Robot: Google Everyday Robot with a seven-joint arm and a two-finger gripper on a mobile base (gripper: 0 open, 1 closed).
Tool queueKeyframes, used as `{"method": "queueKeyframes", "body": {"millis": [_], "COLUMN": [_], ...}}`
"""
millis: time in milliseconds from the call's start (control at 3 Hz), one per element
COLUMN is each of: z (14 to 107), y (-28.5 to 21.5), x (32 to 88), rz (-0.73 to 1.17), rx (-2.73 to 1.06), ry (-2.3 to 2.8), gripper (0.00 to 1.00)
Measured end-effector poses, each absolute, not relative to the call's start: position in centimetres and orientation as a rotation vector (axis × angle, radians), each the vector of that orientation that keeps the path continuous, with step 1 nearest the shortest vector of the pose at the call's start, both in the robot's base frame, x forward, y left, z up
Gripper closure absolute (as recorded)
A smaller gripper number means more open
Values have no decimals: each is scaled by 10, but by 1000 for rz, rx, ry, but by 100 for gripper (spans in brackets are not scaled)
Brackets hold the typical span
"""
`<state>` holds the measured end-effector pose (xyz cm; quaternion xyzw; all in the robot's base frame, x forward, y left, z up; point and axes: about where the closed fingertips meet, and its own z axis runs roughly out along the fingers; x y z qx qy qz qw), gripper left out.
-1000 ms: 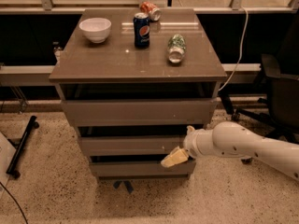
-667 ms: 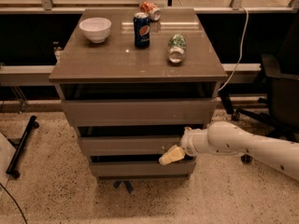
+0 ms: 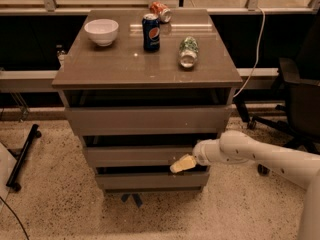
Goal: Open middle drawer
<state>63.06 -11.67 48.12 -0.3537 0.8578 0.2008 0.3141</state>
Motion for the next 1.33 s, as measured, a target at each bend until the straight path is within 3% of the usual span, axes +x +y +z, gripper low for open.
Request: {"method": "queueKeyframes", "body": {"millis": [667,1333], "z": [455,463], "y": [-115,-102], "x": [659,612], "rz": [597,589], "rx": [-909,-1112], "ry": [2282,2298], "gripper": [0,49]}}
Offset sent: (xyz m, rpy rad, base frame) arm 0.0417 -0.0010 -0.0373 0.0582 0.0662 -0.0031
